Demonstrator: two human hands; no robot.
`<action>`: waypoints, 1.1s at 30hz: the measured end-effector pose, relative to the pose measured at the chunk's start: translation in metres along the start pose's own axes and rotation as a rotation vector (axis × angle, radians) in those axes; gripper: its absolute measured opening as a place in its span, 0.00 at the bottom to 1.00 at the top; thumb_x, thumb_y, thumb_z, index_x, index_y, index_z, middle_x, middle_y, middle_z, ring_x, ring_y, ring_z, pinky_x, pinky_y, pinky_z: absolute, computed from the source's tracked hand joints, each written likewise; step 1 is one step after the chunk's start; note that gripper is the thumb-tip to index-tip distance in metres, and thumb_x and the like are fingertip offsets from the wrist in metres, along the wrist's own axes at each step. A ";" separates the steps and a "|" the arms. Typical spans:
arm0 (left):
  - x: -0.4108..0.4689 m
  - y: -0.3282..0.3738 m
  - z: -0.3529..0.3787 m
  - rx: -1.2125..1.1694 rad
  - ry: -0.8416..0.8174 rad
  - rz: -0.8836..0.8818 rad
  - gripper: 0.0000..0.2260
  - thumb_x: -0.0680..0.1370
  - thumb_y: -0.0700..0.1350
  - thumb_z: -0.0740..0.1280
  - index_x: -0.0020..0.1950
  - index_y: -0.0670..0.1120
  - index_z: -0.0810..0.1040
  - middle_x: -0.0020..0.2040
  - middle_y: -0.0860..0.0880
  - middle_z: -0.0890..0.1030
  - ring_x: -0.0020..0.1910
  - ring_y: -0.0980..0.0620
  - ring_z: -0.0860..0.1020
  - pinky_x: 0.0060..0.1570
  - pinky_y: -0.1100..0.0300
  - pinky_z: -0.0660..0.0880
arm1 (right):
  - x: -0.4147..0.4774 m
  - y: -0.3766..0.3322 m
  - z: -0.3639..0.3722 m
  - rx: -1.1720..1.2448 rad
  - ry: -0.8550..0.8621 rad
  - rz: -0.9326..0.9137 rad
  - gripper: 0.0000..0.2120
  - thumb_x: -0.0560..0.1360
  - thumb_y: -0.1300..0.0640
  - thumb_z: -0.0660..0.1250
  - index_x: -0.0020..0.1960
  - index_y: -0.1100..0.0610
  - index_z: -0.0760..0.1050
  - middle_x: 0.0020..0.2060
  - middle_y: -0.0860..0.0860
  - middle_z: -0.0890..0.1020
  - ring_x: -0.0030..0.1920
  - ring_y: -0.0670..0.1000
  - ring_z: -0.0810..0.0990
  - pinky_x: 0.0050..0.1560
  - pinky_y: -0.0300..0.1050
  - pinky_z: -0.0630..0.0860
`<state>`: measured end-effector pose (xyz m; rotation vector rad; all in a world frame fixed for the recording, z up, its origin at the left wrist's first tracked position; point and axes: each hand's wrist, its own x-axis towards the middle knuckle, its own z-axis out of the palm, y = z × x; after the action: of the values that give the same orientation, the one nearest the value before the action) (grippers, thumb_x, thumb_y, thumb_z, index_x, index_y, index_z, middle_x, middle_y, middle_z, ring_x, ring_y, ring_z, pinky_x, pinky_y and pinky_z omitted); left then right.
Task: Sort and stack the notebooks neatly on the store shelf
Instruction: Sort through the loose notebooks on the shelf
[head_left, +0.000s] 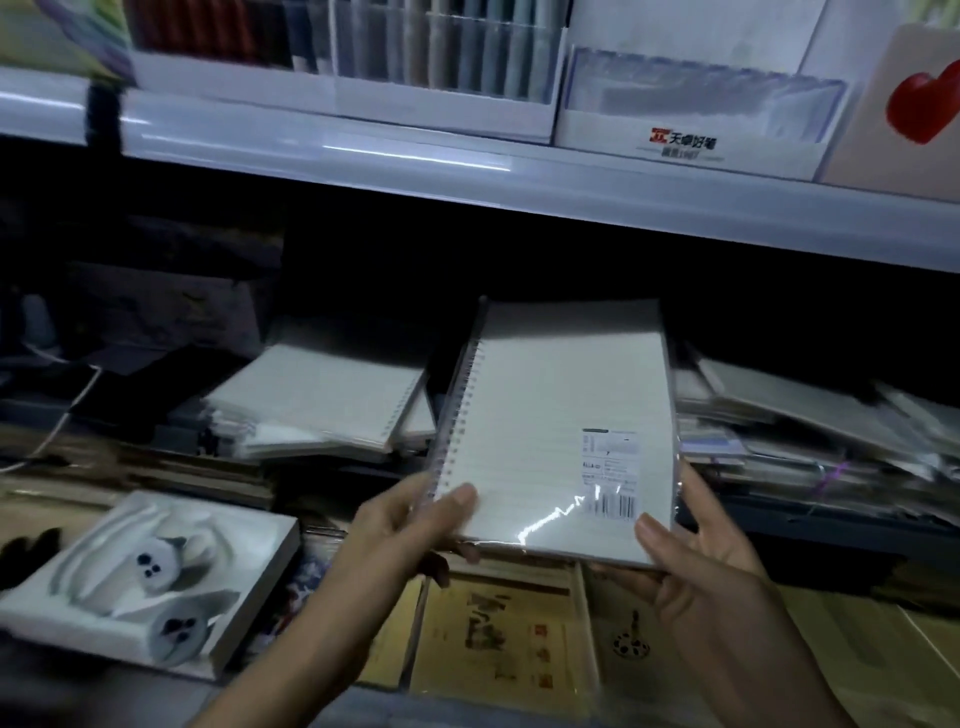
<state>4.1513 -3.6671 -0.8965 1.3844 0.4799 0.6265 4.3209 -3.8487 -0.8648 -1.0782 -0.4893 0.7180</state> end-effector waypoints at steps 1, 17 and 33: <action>-0.003 0.001 -0.003 -0.100 -0.033 -0.023 0.17 0.78 0.55 0.74 0.61 0.45 0.83 0.43 0.43 0.82 0.37 0.47 0.80 0.34 0.59 0.73 | 0.001 0.002 0.005 0.014 -0.001 0.007 0.30 0.70 0.70 0.64 0.68 0.48 0.75 0.56 0.61 0.86 0.51 0.62 0.87 0.39 0.51 0.86; 0.025 0.036 -0.118 0.360 0.681 0.295 0.14 0.81 0.59 0.69 0.58 0.50 0.83 0.48 0.55 0.87 0.50 0.56 0.85 0.52 0.51 0.81 | 0.108 0.049 0.151 -0.969 -0.045 -0.282 0.22 0.83 0.43 0.62 0.75 0.43 0.65 0.45 0.51 0.85 0.32 0.51 0.79 0.35 0.47 0.76; 0.011 0.013 -0.104 1.206 0.896 0.629 0.11 0.80 0.49 0.70 0.59 0.45 0.85 0.51 0.45 0.78 0.51 0.41 0.74 0.47 0.46 0.73 | 0.092 0.063 0.129 -1.310 -0.035 -0.361 0.25 0.83 0.38 0.57 0.77 0.45 0.66 0.29 0.50 0.80 0.30 0.46 0.79 0.31 0.46 0.73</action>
<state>4.0907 -3.5809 -0.8974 2.3894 1.2865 1.6605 4.2787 -3.6837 -0.8689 -2.0985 -1.2211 0.0005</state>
